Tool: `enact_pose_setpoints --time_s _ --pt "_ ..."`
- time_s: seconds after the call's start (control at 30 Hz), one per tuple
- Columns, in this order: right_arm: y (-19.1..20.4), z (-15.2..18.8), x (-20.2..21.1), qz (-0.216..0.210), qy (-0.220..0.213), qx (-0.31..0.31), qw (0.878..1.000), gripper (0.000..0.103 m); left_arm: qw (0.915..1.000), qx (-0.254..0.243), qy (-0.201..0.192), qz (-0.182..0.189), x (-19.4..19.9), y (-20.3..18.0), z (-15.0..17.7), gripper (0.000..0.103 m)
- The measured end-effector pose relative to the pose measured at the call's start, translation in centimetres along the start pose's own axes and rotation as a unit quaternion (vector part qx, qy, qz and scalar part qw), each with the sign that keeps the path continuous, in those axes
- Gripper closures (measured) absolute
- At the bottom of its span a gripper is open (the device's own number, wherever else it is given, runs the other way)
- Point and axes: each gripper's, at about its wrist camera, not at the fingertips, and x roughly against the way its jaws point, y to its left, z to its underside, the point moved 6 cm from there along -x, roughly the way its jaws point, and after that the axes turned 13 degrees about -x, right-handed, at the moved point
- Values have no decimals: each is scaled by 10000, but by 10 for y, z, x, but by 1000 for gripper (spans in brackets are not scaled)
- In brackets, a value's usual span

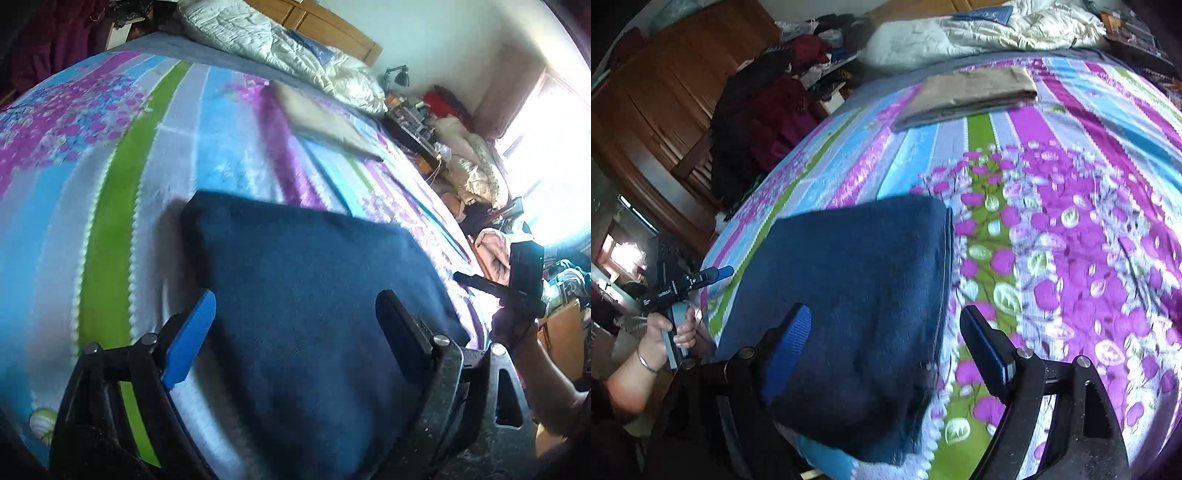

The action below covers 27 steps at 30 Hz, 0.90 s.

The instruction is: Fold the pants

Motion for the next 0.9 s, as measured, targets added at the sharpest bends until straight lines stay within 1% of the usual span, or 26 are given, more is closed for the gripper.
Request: enact_pose_setpoints --time_s 0.07,0.1,0.13,0.17,0.2,0.23,0.27,0.3,0.33,0.37,0.4,0.43,0.47,0.5,0.53,0.57,0.6,0.63,0.67,0.73,0.77,0.83,0.87,0.9 --pt "-9 20 -14 -151 271 -100 9995 20 9986 268 458 62 -18 10 24 17" --pt "-12 32 -24 -150 431 -122 9989 26 9971 432 600 168 -26 14 36 20" --pt "-12 40 -31 -213 434 -120 9988 29 9987 348 348 120 -23 11 36 20" --pt "-7 41 -30 -377 275 -85 9989 30 9989 285 282 225 -22 6 35 20" --pt "-5 39 -32 -484 267 -104 9984 32 9975 371 278 535 -24 0 32 20" --pt "-3 34 -35 -539 236 -161 9981 33 9956 467 191 793 -25 -5 28 20" --pt "-4 28 -41 -552 161 -238 9981 33 9951 458 114 871 -30 -9 22 19" --pt "-5 21 -50 -557 127 -294 9979 38 9971 358 202 637 -37 -9 20 18" --pt "-4 20 -57 -557 134 -344 9978 45 9985 224 377 314 -48 -8 20 19" --pt "-4 16 -64 -538 101 -424 9976 49 9991 42 422 94 -60 -8 15 19" --pt "0 15 -62 -521 20 -418 9978 59 9992 2 402 -42 -62 -11 11 20" --pt "7 17 -54 -485 -122 -301 9983 70 9988 99 465 -83 -65 -14 9 38" --pt "13 19 -45 -482 -259 -193 9983 72 9987 207 462 63 -66 -20 6 52" --pt "23 22 -33 -511 -368 -99 9980 74 9991 206 372 24 -62 -24 2 74" --pt "33 24 -23 -531 -470 10 9975 75 9995 177 263 39 -54 -25 0 84" --pt "42 21 -17 -534 -564 139 9969 75 9990 294 88 326 -45 -28 -4 85" --pt "52 18 -9 -548 -660 252 9960 75 9978 414 -32 515 -37 -30 -7 86" --pt "62 11 -3 -612 -752 320 9948 76 9973 425 -124 587 -29 -34 -14 86" --pt "72 2 2 -696 -872 358 9931 76 9977 339 -167 568 -26 -37 -21 86" --pt "86 -23 7 -772 -1121 407 9899 76 9975 115 -380 577 -17 -44 -45 86" --pt "89 -39 6 -806 -1249 371 9882 76 9971 93 -513 560 -15 -43 -65 86" --pt "88 -75 -4 -808 -1435 99 9863 75 9956 109 -729 586 -15 -35 -98 86" --pt "81 -94 -15 -847 -1408 -215 9862 73 9950 63 -857 519 -17 -27 -116 86" --pt "70 -111 -29 -881 -1290 -537 9863 66 9946 56 -951 414 -25 -15 -135 84"
